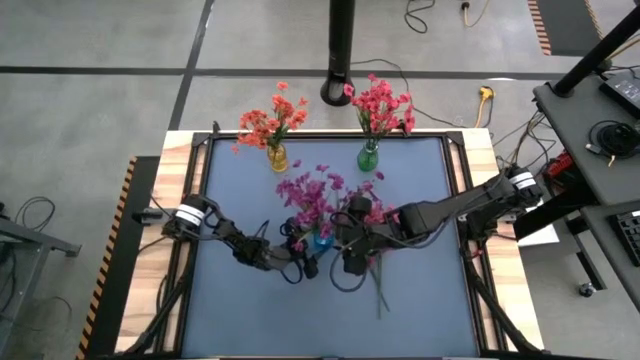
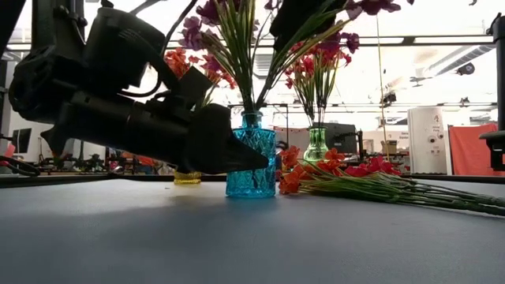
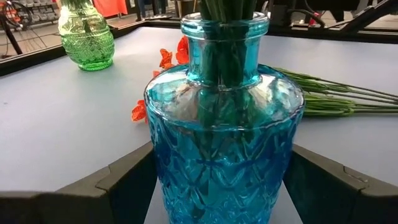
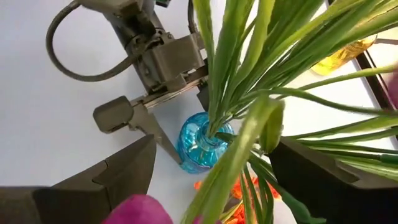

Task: Sort flowers into vase by color
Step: Put the violet flower into the blue vase

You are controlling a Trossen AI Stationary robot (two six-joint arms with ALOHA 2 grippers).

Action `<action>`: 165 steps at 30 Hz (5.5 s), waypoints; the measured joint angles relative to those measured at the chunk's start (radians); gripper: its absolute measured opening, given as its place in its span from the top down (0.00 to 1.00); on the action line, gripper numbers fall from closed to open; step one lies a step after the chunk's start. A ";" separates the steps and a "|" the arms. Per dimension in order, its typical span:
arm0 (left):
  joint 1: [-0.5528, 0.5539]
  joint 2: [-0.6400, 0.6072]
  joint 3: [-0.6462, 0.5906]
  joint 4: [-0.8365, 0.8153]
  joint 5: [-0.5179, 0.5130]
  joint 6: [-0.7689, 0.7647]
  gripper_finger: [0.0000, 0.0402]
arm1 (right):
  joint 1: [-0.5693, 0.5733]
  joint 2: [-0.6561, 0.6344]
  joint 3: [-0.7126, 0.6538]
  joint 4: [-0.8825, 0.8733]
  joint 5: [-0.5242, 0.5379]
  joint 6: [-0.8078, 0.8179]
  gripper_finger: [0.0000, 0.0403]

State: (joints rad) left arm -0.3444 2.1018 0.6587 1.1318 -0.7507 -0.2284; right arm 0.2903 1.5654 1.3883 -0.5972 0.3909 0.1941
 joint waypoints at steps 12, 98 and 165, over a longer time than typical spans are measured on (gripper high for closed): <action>-0.003 0.001 0.053 -0.216 -0.050 -0.065 0.19 | -0.003 0.000 0.000 0.003 -0.003 0.014 0.25; -0.046 -0.129 0.342 -0.495 -0.418 0.311 0.46 | -0.001 0.014 -0.002 0.055 -0.070 -0.144 0.25; -0.071 -0.110 0.334 -0.553 -0.496 0.105 0.91 | -0.001 -0.005 0.255 -0.116 -0.084 -0.075 0.25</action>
State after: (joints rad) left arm -0.4155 1.9923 0.9924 0.5789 -1.2465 -0.1230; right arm 0.2897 1.5600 1.6431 -0.7130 0.3069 0.1192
